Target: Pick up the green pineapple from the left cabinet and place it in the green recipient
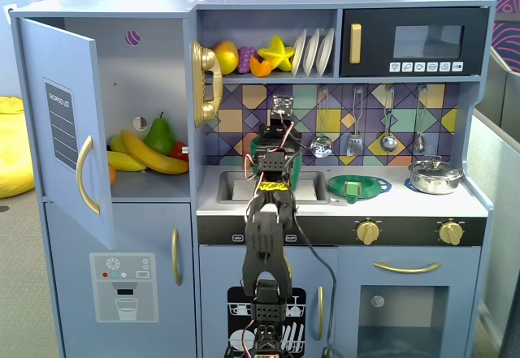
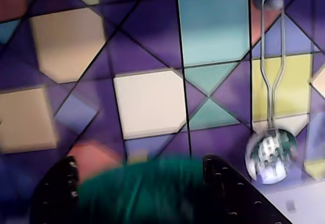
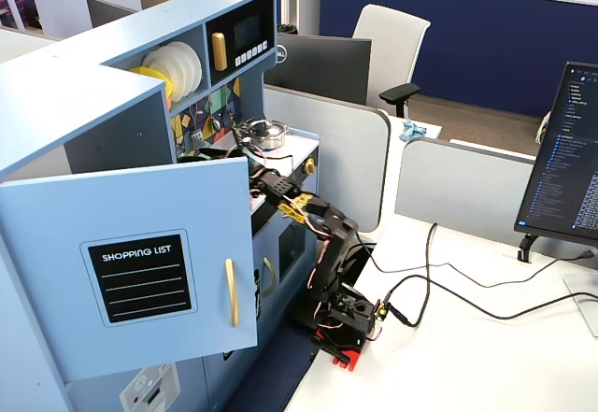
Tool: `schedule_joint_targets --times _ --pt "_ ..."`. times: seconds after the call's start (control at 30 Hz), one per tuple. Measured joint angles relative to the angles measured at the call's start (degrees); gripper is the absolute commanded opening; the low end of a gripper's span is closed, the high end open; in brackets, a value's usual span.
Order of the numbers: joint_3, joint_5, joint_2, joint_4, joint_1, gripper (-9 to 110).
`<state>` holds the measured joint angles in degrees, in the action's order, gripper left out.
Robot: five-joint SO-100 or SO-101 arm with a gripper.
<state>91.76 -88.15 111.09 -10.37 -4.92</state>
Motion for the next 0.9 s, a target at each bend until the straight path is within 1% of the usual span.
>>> schedule_joint_targets --times 0.27,0.4,0.43,0.5,0.57,0.6,0.73,0.9 --pt "27.16 -2.9 34.89 -19.95 2.81 20" --pt "39.02 -1.14 50.19 -35.33 2.81 19" --pt "41.92 -0.79 53.17 -39.46 2.81 17" --pt "47.99 -0.88 57.74 -47.37 2.81 10" --pt "53.79 -3.08 60.29 -55.11 2.81 6" --pt "56.34 -4.22 61.7 -58.54 2.81 2" --pt "64.86 -3.34 66.36 -67.5 3.6 0" --pt "72.16 -0.88 70.22 -71.46 4.22 1"
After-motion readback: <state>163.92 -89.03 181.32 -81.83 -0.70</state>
